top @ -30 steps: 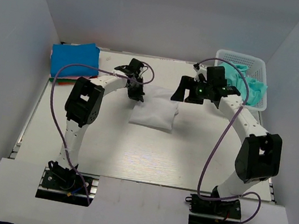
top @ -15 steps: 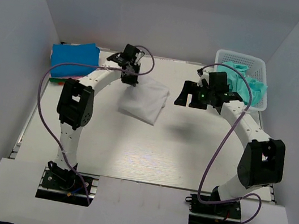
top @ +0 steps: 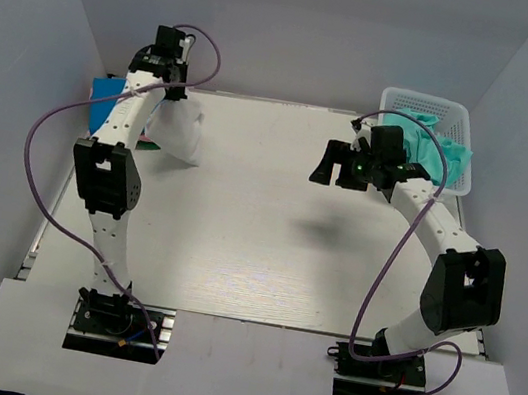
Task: Fold and stack the t-shirts
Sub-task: Put the neatly folded tshirt into the corner of the board with the left arm
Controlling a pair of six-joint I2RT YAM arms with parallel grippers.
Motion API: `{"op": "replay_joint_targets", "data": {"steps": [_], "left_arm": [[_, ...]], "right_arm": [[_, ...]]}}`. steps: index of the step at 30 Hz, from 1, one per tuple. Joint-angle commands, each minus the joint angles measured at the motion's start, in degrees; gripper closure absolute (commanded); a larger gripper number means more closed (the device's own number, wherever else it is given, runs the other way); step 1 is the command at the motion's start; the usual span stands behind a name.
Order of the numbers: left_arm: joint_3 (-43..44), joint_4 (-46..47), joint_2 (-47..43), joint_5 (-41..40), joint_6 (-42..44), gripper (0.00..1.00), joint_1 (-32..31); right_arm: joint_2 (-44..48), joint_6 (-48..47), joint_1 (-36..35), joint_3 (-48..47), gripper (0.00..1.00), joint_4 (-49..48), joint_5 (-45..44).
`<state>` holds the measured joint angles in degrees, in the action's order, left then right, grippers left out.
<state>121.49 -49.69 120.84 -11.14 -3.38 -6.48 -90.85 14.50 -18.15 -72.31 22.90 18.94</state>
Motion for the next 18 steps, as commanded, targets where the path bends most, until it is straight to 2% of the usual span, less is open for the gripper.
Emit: {"op": "replay_joint_targets", "data": {"steps": [1, 12, 18], "left_arm": [[4.01, -0.32, -1.48, -0.11, 4.16, 1.0, 2.26], [7.88, 1.18, -1.48, 4.1, 6.89, 1.0, 8.77], [10.43, 3.1, -2.01, 6.83, 3.47, 1.0, 11.23]], "right_arm": [[1.9, -0.53, 0.31, -1.95, 0.1, -2.15, -0.31], [0.59, -1.06, 0.31, -5.2, 0.1, -0.75, 1.1], [-2.31, -0.09, 0.31, -6.52, 0.1, -2.77, 1.72]]}}
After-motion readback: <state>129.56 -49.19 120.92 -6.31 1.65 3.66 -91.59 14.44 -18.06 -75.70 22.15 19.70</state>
